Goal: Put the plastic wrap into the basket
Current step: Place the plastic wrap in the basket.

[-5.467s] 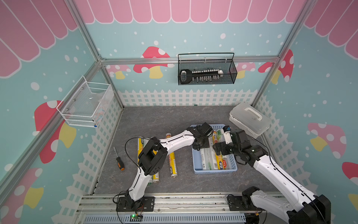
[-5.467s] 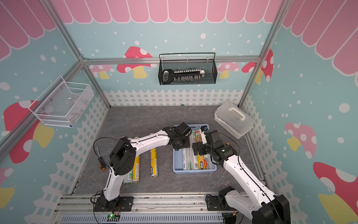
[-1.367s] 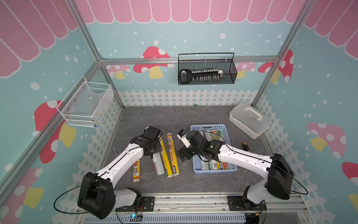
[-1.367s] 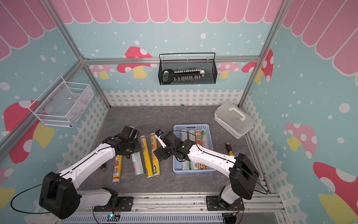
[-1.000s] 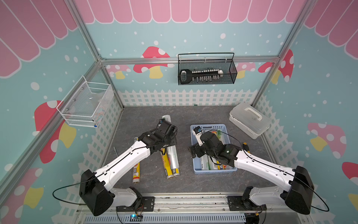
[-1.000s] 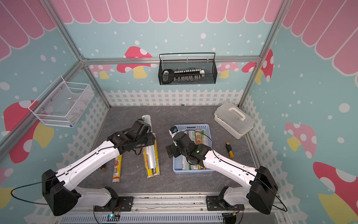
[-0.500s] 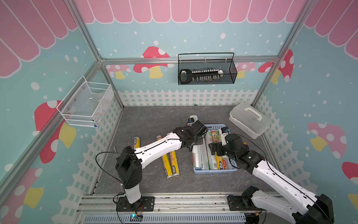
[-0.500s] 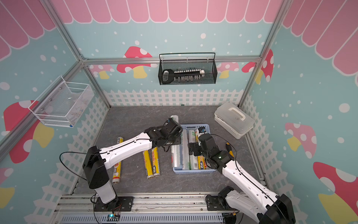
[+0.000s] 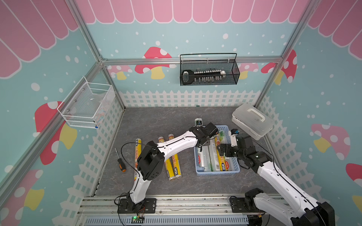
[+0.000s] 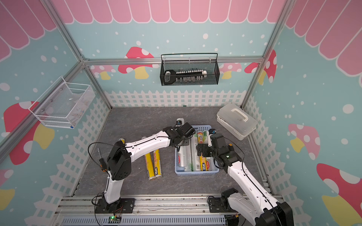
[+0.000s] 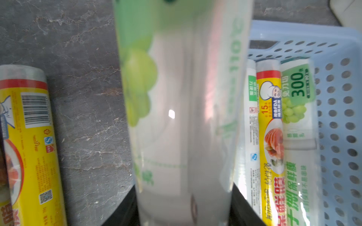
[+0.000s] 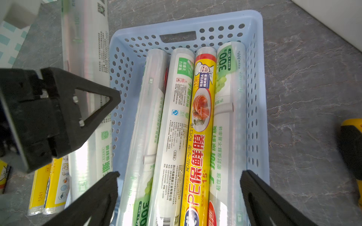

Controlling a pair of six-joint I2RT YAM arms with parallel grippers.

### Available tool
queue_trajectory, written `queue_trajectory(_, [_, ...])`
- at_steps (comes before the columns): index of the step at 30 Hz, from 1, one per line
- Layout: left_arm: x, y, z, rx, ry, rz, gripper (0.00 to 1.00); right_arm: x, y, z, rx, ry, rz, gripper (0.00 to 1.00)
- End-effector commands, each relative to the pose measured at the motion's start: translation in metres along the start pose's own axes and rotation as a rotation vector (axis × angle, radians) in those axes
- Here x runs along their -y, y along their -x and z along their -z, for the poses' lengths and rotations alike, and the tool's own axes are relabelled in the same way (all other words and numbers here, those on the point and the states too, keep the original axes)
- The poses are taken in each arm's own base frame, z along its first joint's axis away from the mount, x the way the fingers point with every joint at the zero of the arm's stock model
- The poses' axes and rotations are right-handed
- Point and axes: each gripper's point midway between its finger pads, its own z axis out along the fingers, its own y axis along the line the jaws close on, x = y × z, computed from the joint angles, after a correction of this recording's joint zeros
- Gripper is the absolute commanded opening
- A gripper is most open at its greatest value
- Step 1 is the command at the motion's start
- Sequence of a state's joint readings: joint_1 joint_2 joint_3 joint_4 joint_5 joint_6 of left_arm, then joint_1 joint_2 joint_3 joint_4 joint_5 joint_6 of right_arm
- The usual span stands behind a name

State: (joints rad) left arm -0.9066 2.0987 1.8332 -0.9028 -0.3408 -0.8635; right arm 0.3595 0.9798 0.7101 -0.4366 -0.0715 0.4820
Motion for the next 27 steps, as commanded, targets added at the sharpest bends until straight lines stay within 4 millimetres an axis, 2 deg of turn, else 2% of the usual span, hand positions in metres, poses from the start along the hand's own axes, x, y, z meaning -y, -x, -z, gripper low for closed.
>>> queue_trajectory(1, [0.005,0.004,0.007,0.011,0.027,-0.039,0.27,-0.007,0.000,0.001,-0.024,0.041,0.024,1.00])
queue_trajectory(11, [-0.003,-0.011,0.004,-0.052,0.052,-0.037,0.34,-0.007,0.003,0.006,-0.014,0.037,0.095,0.99])
queue_trajectory(19, [0.010,-0.032,-0.017,-0.150,0.021,-0.047,0.38,-0.008,0.002,0.009,-0.012,0.044,0.094,1.00])
queue_trajectory(27, [0.007,-0.032,-0.022,-0.141,0.046,-0.044,0.43,-0.007,0.000,0.011,-0.017,0.039,0.102,1.00])
